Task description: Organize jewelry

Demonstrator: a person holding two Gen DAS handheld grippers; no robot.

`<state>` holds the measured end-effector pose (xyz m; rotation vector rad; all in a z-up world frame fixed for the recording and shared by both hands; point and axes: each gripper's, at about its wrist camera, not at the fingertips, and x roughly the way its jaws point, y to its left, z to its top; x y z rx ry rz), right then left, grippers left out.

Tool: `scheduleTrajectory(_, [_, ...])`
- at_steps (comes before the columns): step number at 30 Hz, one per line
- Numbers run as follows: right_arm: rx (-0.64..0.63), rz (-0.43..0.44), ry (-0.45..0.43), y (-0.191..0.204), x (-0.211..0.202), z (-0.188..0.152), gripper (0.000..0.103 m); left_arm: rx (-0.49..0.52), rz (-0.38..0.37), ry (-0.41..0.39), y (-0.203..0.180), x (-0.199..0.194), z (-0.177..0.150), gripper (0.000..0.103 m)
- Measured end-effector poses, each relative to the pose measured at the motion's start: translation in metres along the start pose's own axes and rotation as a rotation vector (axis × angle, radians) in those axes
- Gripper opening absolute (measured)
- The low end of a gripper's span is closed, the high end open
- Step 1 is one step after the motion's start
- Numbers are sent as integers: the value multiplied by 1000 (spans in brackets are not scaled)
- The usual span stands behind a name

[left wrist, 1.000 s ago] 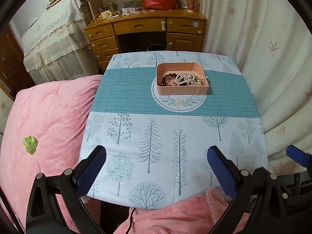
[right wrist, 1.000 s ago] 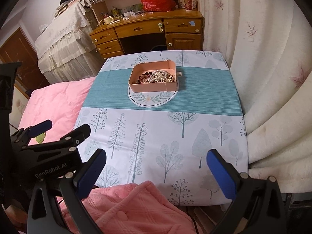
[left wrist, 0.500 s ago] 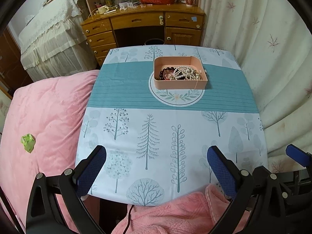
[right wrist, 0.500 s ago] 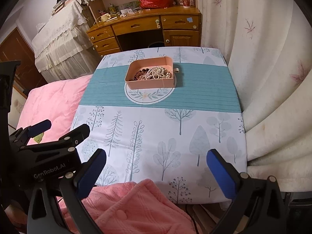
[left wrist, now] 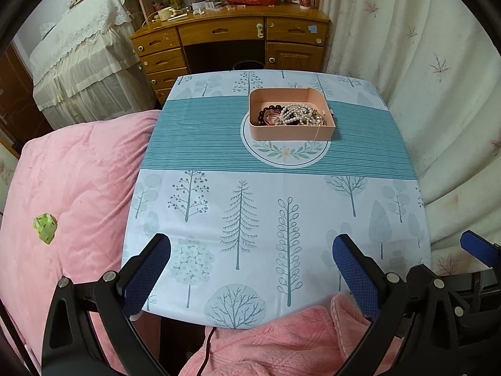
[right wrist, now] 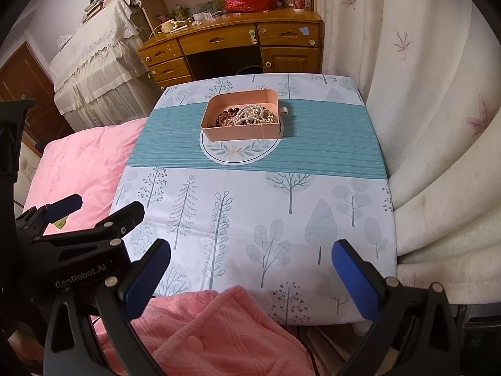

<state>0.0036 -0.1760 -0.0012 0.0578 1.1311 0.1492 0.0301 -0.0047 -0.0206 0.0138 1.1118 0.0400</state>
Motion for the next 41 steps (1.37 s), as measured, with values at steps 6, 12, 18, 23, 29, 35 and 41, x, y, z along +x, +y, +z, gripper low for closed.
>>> scheduleTrajectory(6, [-1,0,0,1,0,0,103,-2,0,-1,1,-1,0,102])
scheduleTrajectory(12, [0,0,1,1,0,-1,103,-2,0,-2,2,-1,0,102])
scheduleTrajectory(18, [0,0,4,2,0,-1,103,0,1,-1,1,-1,0,102])
scheduleTrajectory(23, [-2,3,9,1,3,-3,103,-2,6,0,2,-1,1,102])
scheduleTrajectory(29, [-2,3,9,1,3,-2,103,-3,9,0,2,-1,0,102])
scheduleTrajectory(35, [-2,4,11,1,2,-3,103,-11,19,3,1,0,1,102])
scheduleTrajectory(41, [-5,8,9,1,5,-5,103,-8,30,4,0,1,1,102])
